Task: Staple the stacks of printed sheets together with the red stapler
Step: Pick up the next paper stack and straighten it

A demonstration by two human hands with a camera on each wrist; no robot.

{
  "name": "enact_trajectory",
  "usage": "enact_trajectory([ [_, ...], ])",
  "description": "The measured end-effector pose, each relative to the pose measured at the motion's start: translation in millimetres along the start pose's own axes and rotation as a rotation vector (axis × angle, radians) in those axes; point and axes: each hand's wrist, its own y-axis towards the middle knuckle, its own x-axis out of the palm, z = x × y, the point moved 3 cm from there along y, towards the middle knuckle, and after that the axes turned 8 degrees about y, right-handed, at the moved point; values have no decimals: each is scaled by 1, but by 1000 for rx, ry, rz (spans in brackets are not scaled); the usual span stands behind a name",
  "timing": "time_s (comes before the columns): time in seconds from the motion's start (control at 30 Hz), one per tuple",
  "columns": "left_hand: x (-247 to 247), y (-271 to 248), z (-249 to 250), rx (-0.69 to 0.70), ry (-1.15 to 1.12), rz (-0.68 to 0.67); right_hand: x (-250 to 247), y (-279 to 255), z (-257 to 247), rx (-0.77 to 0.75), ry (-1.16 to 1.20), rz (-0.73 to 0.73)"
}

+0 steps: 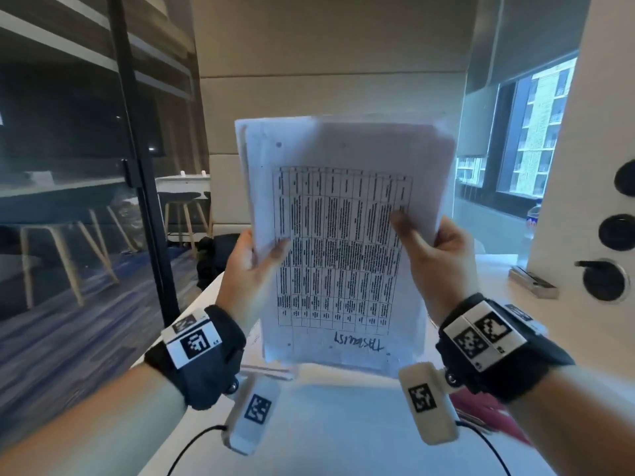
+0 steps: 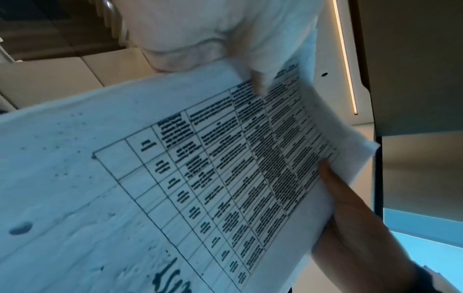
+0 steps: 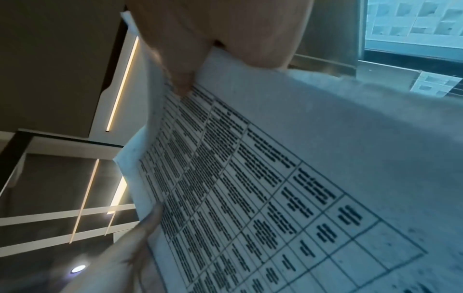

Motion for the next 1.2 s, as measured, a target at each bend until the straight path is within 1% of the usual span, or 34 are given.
enact_trajectory([
  [0.03, 0, -3, -6, -4, -3, 12, 2, -3, -3, -2, 17, -49],
  [0.1, 0, -9, -18, -14, -18, 35, 2, -10, -3, 55, 26, -142],
  [0.13, 2, -13, -23, -12, 1, 46, 1, -14, 2, 104, 6, -166],
  [0.2, 6, -21, -30, -1, 72, 79, -3, -20, 14, 168, -97, -157],
  [0.27, 10, -26, -27, 28, 109, 115, -6, -22, 23, 148, -136, -94],
  [0.33, 12, -24, -21, 62, 116, 145, -4, -20, 18, 83, -101, -48],
  [0.37, 11, -20, -18, 71, 106, 161, -1, -17, 11, 63, -70, -62],
  [0.47, 3, -7, -10, 112, 110, 244, 3, -11, -5, 114, -25, -178],
  [0.5, 2, -6, -8, 125, 96, 248, 1, -11, -3, 127, -33, -203],
  [0.57, 5, -11, -9, 122, 63, 203, -7, -15, 10, 121, -104, -154],
  [0.6, 8, -18, -11, 101, 64, 156, -10, -19, 19, 115, -138, -112],
  [0.67, 15, -31, -22, 51, 78, 58, -12, -31, 32, 139, -127, -38],
  [0.7, 17, -37, -30, 35, 79, 34, -13, -35, 36, 151, -110, -14],
  [0.77, 16, -42, -41, -8, 77, 43, -12, -39, 42, 170, -69, 9],
  [0.83, 15, -42, -45, -24, 85, 70, -9, -39, 43, 190, -40, -18],
  [0.93, 13, -37, -41, 7, 94, 89, -5, -34, 38, 205, -30, -44],
  [1.0, 12, -35, -37, 29, 62, 63, -7, -32, 33, 229, -34, -33],
  [1.13, 20, -48, -49, -6, 61, -43, -9, -44, 43, 363, -85, -143],
  [1.2, 24, -52, -54, -32, 55, -38, -9, -51, 45, 361, -75, -128],
])
